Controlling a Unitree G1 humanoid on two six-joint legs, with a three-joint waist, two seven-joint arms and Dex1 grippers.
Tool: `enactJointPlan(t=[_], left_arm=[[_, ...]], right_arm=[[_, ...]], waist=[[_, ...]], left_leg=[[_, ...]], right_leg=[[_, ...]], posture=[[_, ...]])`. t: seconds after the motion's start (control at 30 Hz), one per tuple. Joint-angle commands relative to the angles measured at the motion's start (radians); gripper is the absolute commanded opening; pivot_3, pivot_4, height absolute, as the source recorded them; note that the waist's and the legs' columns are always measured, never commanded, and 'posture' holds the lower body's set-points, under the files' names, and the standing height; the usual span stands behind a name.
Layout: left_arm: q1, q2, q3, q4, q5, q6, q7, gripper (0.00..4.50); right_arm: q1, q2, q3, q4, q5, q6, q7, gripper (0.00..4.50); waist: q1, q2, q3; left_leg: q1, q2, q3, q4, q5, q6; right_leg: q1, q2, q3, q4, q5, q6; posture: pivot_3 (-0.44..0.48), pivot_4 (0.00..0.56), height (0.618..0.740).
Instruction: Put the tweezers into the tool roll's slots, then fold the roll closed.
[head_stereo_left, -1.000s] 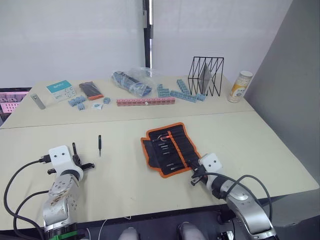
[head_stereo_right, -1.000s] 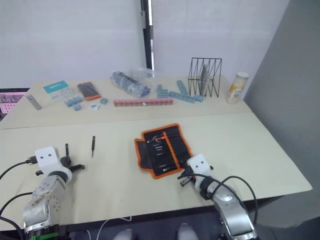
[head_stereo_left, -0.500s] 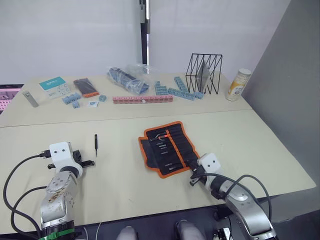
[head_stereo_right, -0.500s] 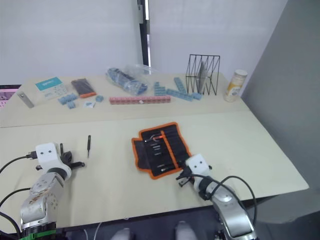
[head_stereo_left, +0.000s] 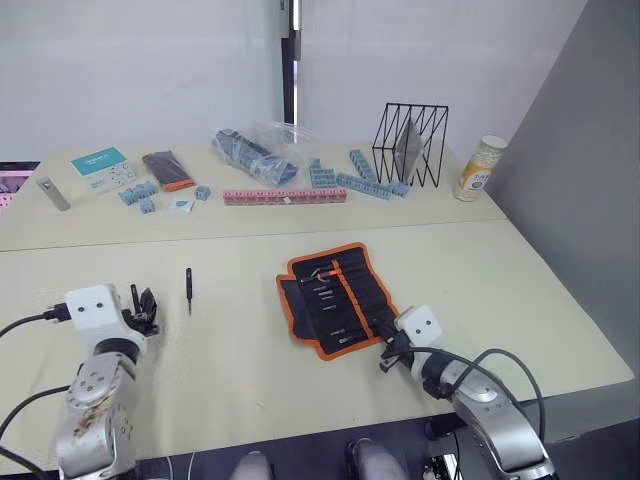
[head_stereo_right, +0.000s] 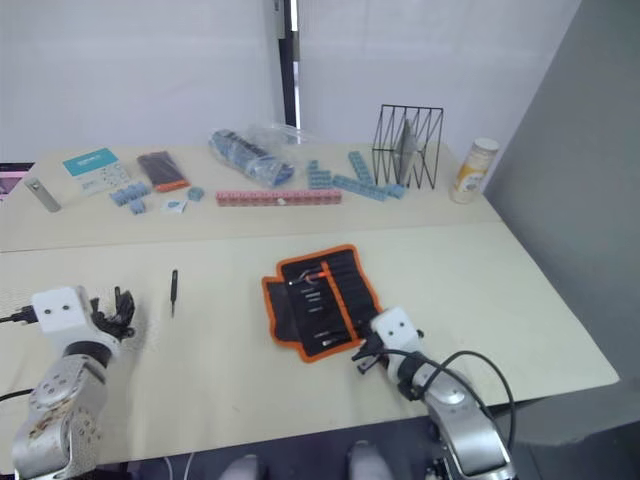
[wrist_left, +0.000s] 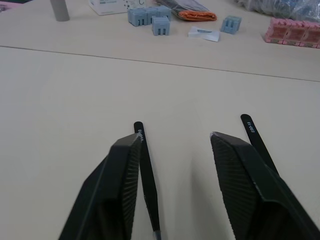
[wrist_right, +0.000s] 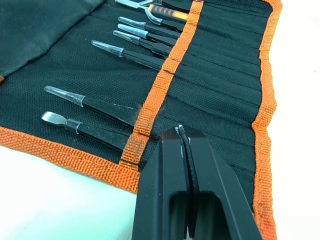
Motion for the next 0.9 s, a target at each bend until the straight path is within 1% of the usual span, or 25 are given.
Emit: enactJointPlan(t=[0.03, 0.2, 0.4, 0.7, 0.8, 0.9], left_arm=[[0.015, -0.013, 0.043, -0.006, -0.034, 0.077, 0.033, 2.78], [-0.02, 0.006, 0.051, 0.042, -0.049, 0.149, 0.038, 2.78], [-0.066, 0.037, 0.014, 0.118, -0.036, 0.193, 0.024, 2.78], [-0.068, 0.034, -0.067, 0.142, -0.032, 0.25, -0.004, 2.78], [-0.081, 0.034, -0.083, 0.154, -0.033, 0.252, -0.01, 1.92], [-0.089, 0.037, -0.096, 0.165, -0.033, 0.252, -0.019, 0.94]], right_arm=[[0.026, -0.015, 0.024, 0.049, -0.012, 0.055, 0.011, 0.0], [0.03, -0.017, 0.027, 0.046, -0.011, 0.058, 0.012, 0.0], [0.028, -0.013, 0.032, 0.047, -0.012, 0.059, 0.008, 0.0], [0.027, -0.01, 0.031, 0.047, -0.012, 0.06, 0.001, 0.0], [0.031, -0.011, 0.028, 0.041, -0.011, 0.062, 0.0, 0.0], [0.034, -0.011, 0.027, 0.039, -0.011, 0.062, 0.001, 0.0]], waist=[[0.0, 0.0, 0.0], [0.002, -0.002, 0.002], [0.002, -0.001, 0.002], [0.003, 0.008, -0.002], [0.006, 0.009, -0.003], [0.008, 0.009, -0.002]], left_leg=[[0.0, 0.0, 0.0, 0.0, 0.0, 0.0], [0.0, 0.0, 0.0, 0.0, 0.0, 0.0], [0.001, 0.0, 0.0, 0.0, 0.0, 0.0], [0.002, 0.0, 0.0, 0.0, 0.0, 0.0], [0.003, -0.001, 0.0, 0.0, 0.0, 0.0], [0.004, -0.001, 0.0, 0.0, 0.0, 0.0]], right_leg=[[0.0, 0.0, 0.0, 0.0, 0.0, 0.0], [0.0, 0.0, 0.0, 0.0, 0.0, 0.0], [0.0, 0.0, 0.0, 0.0, 0.0, 0.0], [0.001, 0.0, 0.0, 0.0, 0.0, 0.0], [0.001, 0.0, 0.0, -0.001, 0.0, 0.0], [0.001, -0.001, 0.0, -0.001, 0.0, 0.0]], posture=[[0.0, 0.15, 0.738], [0.0, 0.15, 0.738], [0.0, 0.15, 0.738], [0.0, 0.15, 0.738], [0.0, 0.15, 0.738], [0.0, 0.15, 0.738]])
